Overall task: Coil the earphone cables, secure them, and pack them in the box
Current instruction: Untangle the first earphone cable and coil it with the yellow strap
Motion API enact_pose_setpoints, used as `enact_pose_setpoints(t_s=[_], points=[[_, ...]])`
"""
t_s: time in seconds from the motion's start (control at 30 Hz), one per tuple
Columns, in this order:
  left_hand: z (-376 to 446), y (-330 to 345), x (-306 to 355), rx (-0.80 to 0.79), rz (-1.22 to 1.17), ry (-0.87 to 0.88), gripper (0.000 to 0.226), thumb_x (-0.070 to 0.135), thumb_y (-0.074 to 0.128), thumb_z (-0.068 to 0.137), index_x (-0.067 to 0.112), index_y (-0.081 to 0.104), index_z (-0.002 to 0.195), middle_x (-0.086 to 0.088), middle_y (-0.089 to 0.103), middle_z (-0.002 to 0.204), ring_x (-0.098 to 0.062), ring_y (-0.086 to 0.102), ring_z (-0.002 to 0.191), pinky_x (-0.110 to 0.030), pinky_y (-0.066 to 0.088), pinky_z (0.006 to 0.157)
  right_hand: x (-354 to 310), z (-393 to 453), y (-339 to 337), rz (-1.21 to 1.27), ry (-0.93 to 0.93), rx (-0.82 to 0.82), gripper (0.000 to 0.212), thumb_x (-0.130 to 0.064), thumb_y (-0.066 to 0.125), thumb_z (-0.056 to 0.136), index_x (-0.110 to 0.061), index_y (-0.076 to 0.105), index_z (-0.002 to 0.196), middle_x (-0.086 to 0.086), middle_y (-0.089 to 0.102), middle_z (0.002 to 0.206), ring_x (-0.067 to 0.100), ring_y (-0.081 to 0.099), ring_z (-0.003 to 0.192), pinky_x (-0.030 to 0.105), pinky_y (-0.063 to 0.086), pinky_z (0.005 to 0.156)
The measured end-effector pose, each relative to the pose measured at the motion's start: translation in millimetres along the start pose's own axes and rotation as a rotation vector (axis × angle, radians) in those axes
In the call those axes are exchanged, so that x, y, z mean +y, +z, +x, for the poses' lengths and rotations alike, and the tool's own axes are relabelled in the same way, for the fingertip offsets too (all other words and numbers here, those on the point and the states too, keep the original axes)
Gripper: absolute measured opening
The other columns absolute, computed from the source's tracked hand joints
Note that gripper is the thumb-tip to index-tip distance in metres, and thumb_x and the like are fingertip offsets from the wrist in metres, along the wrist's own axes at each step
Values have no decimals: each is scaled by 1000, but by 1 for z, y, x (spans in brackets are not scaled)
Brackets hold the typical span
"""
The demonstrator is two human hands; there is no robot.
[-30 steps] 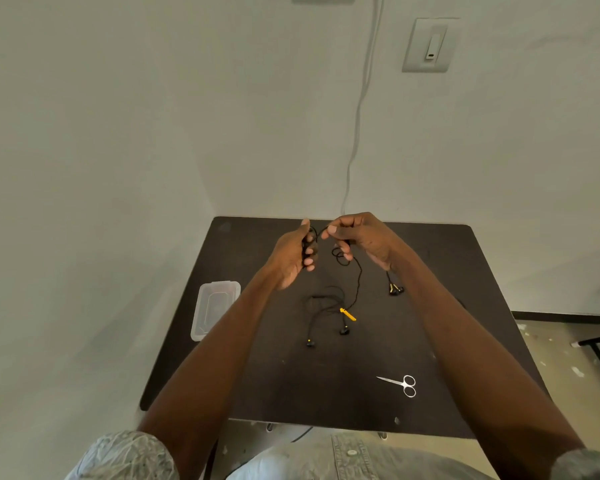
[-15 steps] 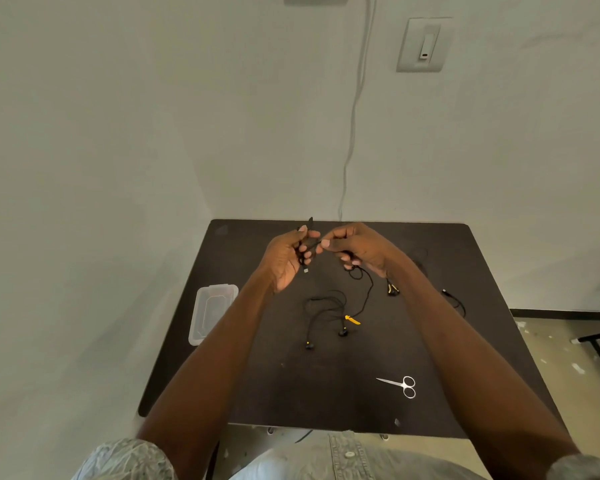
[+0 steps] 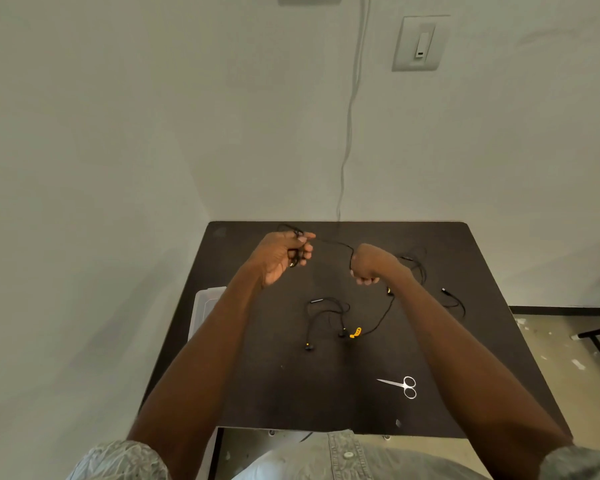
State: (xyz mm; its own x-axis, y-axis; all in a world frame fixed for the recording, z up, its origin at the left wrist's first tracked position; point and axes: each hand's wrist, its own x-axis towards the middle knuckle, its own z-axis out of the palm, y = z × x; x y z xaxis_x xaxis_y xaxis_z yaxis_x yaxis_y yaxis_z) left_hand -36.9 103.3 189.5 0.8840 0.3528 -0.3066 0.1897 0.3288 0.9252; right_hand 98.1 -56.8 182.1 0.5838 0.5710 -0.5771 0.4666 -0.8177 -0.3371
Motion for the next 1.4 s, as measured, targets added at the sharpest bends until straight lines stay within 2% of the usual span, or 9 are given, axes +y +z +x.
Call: enact_pose_setpoints(t_s=[0.17, 0.33, 0.5, 0.63, 0.93, 1.07, 1.13, 1.27, 1.4], points=[[0, -3, 3, -94, 265, -113, 27, -5, 43, 95, -1, 61, 115, -4, 59, 76, -8, 47, 51, -17, 30, 41, -5, 4, 7, -48, 50, 208, 27, -7, 48, 91, 2, 65, 110, 18, 67, 115, 33, 64, 107, 36, 50, 86], [-3, 1, 4, -182, 333, -65, 31, 6, 46, 90, 3, 63, 115, 1, 49, 72, -8, 42, 58, -24, 27, 54, -12, 0, -2, 268, -100, 405, 37, -6, 50, 88, -3, 55, 124, 16, 58, 129, 33, 54, 119, 35, 44, 94], [-2, 9, 2, -114, 225, -34, 44, 50, 42, 97, 15, 66, 84, 1, 53, 69, -11, 44, 60, -29, 28, 58, -17, -5, 7, 759, -404, -92, 45, -8, 72, 75, -7, 59, 118, 11, 69, 113, 22, 62, 110, 41, 40, 108], [3, 15, -2, 23, 124, 68, 33, 30, 49, 99, 9, 64, 79, -2, 59, 70, -12, 52, 61, -28, 38, 64, -22, -10, 18, 819, -464, -170, 35, -12, 74, 82, -7, 61, 114, 11, 73, 104, 24, 67, 103, 33, 44, 99], [8, 8, 9, 69, -482, 59, 15, 4, 51, 96, -5, 63, 92, -12, 72, 82, -15, 70, 71, -26, 58, 69, -13, -6, 23, 634, -302, -86, 18, -9, 61, 93, 5, 68, 103, 4, 58, 62, 10, 48, 52, 20, 44, 56], [5, 1, 14, -5, -360, -95, 17, -1, 45, 96, -8, 60, 95, -12, 68, 83, -4, 54, 51, -17, 41, 46, -10, 2, 17, 288, -190, 4, 14, -3, 50, 93, -4, 64, 94, 13, 70, 78, 14, 56, 56, 22, 44, 57], [3, 1, 14, -89, -326, -180, 16, -1, 42, 95, -5, 58, 95, -12, 65, 81, -5, 47, 47, -18, 36, 44, -12, 2, 14, 127, -207, 86, 19, 0, 49, 90, 1, 65, 100, 17, 70, 106, 23, 64, 85, 27, 47, 73], [0, 6, 17, -230, -256, -262, 17, 14, 52, 93, 2, 61, 99, -3, 57, 69, -6, 41, 43, -20, 33, 43, -21, 1, 10, 696, -431, 176, 61, 0, 65, 83, -14, 46, 139, 1, 50, 143, 16, 46, 131, 36, 41, 107], [-2, 15, 22, -246, -247, -230, 18, 18, 49, 96, 6, 60, 89, 2, 49, 61, -5, 37, 41, -20, 27, 44, -25, 1, 8, 832, -527, 196, 22, -9, 63, 90, -3, 64, 111, 12, 71, 98, 18, 68, 91, 31, 49, 92]])
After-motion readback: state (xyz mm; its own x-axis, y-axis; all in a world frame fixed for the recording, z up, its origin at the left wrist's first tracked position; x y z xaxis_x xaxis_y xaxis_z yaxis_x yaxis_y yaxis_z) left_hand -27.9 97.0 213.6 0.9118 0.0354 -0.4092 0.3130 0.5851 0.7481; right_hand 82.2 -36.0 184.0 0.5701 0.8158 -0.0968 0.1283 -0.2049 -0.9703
